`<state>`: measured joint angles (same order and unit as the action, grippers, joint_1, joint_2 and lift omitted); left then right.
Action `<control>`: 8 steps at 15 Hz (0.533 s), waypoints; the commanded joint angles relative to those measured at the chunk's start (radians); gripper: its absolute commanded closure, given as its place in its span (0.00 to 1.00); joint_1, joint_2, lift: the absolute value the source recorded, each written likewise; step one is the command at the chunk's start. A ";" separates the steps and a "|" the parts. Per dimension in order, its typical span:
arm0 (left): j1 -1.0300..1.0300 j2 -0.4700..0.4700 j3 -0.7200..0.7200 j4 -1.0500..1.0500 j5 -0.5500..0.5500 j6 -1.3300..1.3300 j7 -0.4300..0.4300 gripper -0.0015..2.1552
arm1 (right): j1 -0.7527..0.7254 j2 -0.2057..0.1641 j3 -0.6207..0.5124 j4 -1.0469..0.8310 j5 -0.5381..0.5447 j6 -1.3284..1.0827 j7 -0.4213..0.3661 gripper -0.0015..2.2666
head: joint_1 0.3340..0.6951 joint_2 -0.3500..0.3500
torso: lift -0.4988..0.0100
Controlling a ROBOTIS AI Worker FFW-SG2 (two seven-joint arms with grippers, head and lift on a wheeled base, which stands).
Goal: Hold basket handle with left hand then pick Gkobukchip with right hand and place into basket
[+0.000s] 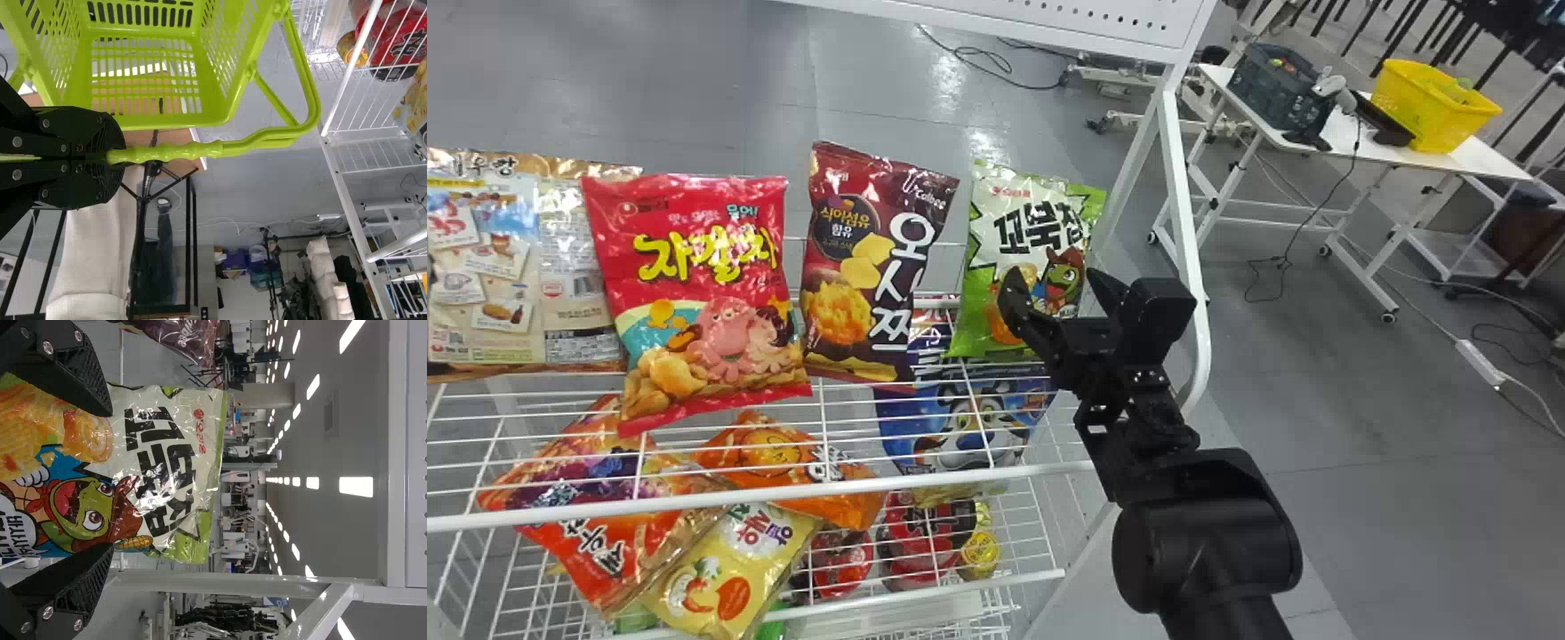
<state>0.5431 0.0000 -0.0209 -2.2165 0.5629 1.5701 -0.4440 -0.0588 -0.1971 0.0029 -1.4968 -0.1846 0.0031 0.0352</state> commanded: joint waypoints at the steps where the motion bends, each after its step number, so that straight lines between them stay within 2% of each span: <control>1: 0.002 -0.003 -0.002 0.020 0.000 0.001 -0.010 0.97 | -0.012 0.001 0.012 0.020 0.013 0.005 0.006 0.06 | 1.00 0.00 | 0.92; 8: 0.003 -0.003 -0.010 0.041 0.000 0.001 -0.016 0.97 | -0.036 0.001 0.031 0.058 0.028 0.009 0.009 0.06 | 1.00 0.00 | 0.92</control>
<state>0.5436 0.0000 -0.0306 -2.1770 0.5630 1.5701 -0.4606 -0.0871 -0.1962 0.0308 -1.4512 -0.1589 0.0122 0.0448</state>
